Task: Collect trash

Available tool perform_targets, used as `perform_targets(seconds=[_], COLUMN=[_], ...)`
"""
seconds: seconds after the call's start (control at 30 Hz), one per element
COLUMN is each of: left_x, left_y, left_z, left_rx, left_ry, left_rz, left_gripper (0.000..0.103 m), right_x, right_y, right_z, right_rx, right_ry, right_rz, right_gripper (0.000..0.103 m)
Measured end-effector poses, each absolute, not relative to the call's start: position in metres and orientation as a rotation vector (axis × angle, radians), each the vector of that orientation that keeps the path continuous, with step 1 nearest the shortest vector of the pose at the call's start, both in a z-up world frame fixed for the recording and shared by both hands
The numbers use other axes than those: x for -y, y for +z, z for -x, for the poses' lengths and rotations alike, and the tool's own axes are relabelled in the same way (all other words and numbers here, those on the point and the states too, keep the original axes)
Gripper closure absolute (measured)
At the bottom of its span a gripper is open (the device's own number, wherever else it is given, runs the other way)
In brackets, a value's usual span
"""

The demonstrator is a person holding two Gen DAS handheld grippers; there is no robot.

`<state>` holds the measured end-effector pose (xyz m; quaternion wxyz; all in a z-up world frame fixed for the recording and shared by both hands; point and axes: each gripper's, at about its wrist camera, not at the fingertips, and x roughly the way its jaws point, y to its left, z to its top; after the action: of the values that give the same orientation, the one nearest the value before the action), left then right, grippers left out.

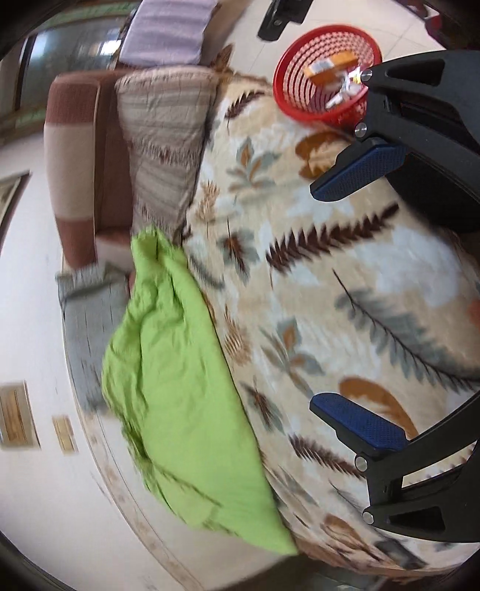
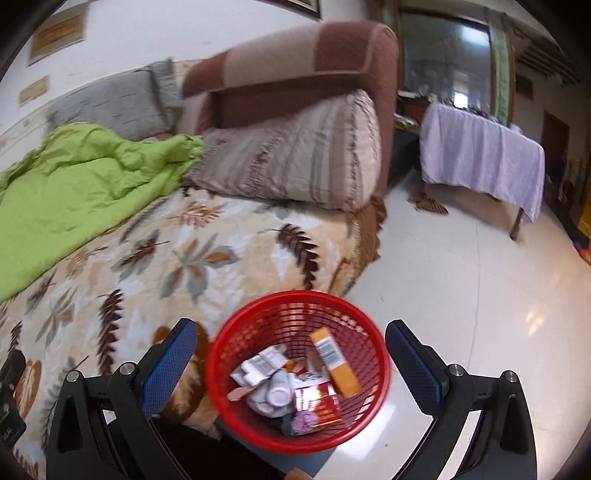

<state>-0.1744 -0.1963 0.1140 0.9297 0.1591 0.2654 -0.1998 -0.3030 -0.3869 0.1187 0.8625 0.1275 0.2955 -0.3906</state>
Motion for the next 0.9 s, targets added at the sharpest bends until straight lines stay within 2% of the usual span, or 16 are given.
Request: perform_targets(seconds=[0.37,0.9], left_x=[0.166,0.178], left_y=[0.092,0.081], left_z=[0.166,0.171], left_rx=[-0.628,-0.627], left_ry=[-0.354,-0.377], left_rz=[-0.279,-0.352], left_gripper=[0.0,0.0], right_x=[0.336,0.344], right_y=[0.106,0.105], right_z=[0.284,0.279], right_rx=[-0.698,-0.697], right_ry=[-0.749,-0.793], right_rz=[-0.16,-0.157], right_gripper=[0.0,0.0])
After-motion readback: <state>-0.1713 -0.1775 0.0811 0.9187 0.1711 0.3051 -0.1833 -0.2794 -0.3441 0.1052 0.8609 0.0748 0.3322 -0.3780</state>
